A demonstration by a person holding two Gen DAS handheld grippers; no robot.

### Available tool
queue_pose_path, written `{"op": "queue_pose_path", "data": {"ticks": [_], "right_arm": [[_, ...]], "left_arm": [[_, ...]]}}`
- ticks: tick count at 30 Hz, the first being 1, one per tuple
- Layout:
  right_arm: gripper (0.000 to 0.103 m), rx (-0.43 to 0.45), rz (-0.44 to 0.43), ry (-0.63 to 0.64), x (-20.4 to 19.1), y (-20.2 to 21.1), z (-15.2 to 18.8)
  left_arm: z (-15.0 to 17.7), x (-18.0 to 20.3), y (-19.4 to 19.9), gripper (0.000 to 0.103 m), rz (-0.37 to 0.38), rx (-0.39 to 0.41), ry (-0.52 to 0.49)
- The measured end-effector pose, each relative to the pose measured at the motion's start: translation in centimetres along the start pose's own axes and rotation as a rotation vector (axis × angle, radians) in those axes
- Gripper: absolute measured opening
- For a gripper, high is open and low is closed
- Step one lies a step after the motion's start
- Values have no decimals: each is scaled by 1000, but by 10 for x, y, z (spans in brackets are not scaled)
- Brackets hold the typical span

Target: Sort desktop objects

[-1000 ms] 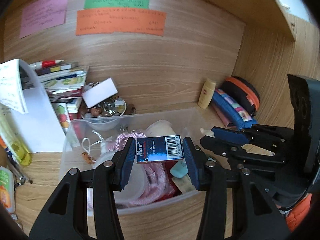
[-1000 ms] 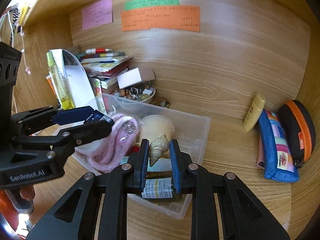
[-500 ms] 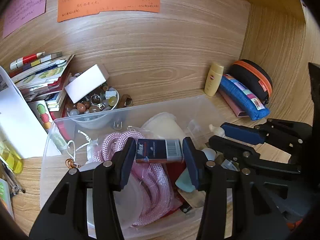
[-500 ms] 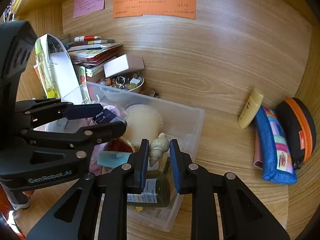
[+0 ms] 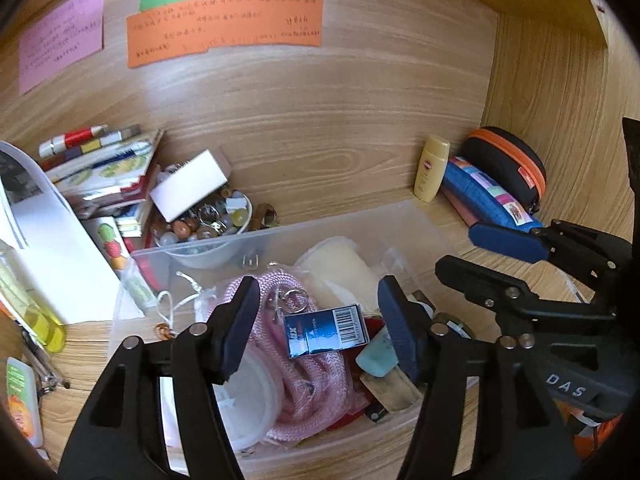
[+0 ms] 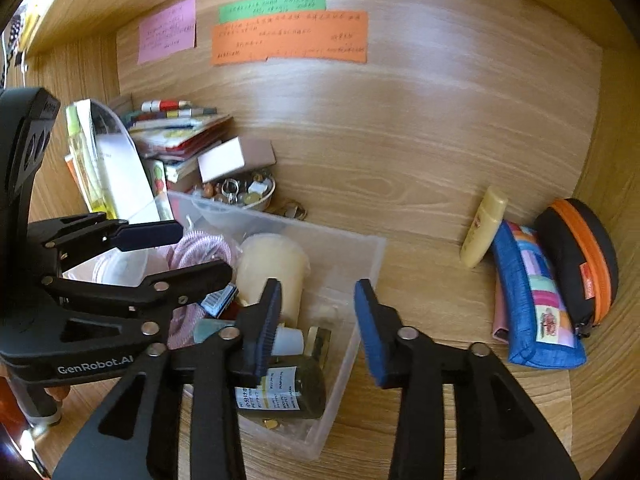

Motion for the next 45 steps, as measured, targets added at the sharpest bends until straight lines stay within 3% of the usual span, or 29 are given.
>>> {"op": "queue_pose_path", "data": {"ticks": [8,19,31,45], "right_arm": [[57,55,14,2,-5,24,-6],[83,128,47,47,-30,67,-6],[95,204,45,59,-56,113,7],[98,211,64,46,-65,136,36]], "left_arm": [[-4,-12,32,80,-46,71,16],[2,-27,87,95,-97,199,49],[27,-43,142,101,-156,284,93],[59,-39,149,101,-151,247,128]]}}
Point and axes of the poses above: each gripper's, at about its wrist camera, not at the fingertips, and y roughly against the way its jaws point, x to its right, z to its underside, the point moved 5 cm from there along -y, roughly the way its jaws point, and after that the axes turned 11 degrees about -z, right-handed, at the moved point
